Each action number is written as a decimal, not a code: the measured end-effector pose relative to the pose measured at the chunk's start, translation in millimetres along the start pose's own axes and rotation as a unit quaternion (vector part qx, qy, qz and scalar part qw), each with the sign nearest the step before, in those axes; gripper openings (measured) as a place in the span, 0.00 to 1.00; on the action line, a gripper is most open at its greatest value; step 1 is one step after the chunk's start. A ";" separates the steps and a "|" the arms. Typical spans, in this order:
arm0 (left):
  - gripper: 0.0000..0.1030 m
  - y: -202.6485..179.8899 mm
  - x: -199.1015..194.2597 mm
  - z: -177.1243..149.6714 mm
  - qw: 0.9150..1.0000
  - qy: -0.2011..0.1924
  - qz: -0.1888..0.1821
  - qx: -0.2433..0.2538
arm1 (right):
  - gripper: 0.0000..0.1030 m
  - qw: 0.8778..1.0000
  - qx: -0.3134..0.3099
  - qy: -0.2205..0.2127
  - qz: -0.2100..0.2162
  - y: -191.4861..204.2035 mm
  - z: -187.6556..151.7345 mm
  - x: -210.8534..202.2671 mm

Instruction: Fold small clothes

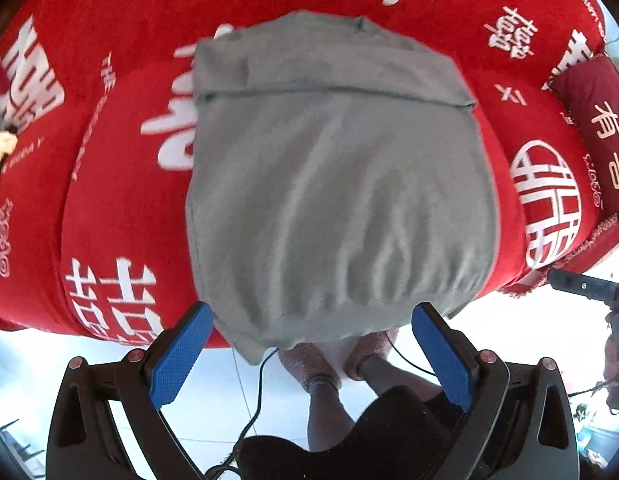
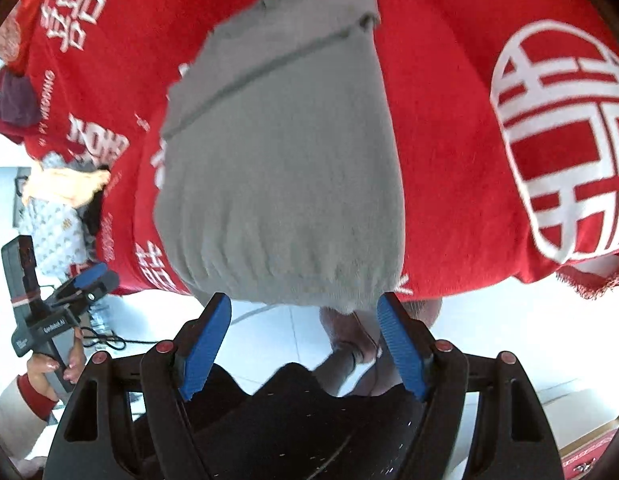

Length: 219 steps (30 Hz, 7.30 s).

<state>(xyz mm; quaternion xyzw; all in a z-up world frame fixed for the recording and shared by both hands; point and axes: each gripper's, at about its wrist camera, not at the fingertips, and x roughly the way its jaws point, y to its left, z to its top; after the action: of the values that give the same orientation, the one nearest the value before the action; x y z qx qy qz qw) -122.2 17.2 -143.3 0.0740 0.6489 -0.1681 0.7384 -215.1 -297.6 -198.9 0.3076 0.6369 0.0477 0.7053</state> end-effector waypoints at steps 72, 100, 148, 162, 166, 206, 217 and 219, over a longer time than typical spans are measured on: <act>0.13 85.8 53.5 62.0 0.954 -0.056 -0.280 -0.086 | 0.11 0.954 0.086 -0.084 0.275 5.2 53.9 35.4; 0.20 101.6 152.3 319.8 0.977 -0.085 -0.099 -0.166 | 0.23 0.976 0.087 -0.040 0.194 -26.7 384.5 102.2; 0.53 123.3 153.6 198.8 0.994 0.011 -0.050 -0.100 | 0.49 1.000 0.016 0.012 0.009 -42.8 237.8 68.8; 0.08 134.9 139.1 181.4 0.994 -0.004 -0.032 -0.102 | 0.05 0.998 -0.024 0.025 -0.050 -48.6 218.4 56.2; 0.30 128.8 127.2 181.7 0.995 -0.002 0.003 -0.105 | 0.09 0.997 -0.016 0.022 -0.069 -43.4 220.7 53.2; 0.53 30.1 56.8 267.8 0.992 -0.051 -0.070 -0.095 | 0.65 0.998 0.004 -0.059 -0.011 19.7 253.0 13.0; 0.79 -2.9 -16.6 246.1 0.996 -0.038 -0.069 0.030 | 0.79 0.992 0.044 -0.114 -0.026 84.4 187.2 -38.0; 1.00 -3.6 -26.4 243.3 0.996 -0.031 -0.063 0.051 | 0.84 0.989 0.049 -0.131 -0.039 97.8 174.6 -46.8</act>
<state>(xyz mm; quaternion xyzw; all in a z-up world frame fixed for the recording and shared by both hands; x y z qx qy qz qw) 100.9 -61.8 -81.2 0.0656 0.6198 -0.2492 0.7413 -30.0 -305.4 -110.0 0.3204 0.5519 -0.0518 0.7682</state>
